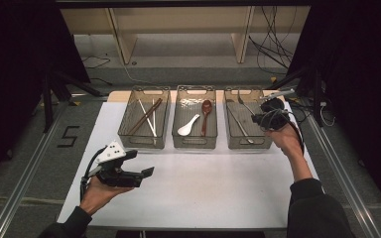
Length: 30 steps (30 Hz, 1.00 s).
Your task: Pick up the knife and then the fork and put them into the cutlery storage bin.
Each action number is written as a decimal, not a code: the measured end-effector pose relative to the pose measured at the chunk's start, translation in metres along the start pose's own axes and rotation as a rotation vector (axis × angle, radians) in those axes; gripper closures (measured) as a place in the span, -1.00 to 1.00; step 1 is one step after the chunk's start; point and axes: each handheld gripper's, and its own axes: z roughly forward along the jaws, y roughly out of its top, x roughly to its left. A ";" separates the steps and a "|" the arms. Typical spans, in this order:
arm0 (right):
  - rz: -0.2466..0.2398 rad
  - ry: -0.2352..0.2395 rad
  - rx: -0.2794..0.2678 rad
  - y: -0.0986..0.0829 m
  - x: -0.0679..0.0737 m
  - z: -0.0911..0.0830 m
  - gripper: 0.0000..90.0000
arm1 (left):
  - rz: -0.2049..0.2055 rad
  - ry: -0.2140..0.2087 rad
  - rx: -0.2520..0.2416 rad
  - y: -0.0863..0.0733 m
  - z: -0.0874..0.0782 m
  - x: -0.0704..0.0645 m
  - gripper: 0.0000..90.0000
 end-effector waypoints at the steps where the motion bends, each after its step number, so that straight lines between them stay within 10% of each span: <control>1: 0.006 -0.002 0.004 0.001 -0.001 0.002 0.94 | 0.000 0.002 -0.001 0.000 0.000 0.000 -0.68; 21: 0.091 -0.060 0.058 0.013 -0.014 0.034 0.92 | 0.000 -0.001 0.013 -0.002 0.002 0.001 -0.68; 24: 0.105 -0.073 0.064 0.014 -0.016 0.038 0.45 | -0.001 -0.001 0.015 -0.002 0.002 0.001 -0.69; 30: 0.099 -0.052 0.046 0.015 -0.015 0.031 0.28 | -0.002 0.000 0.018 -0.002 0.002 0.001 -0.70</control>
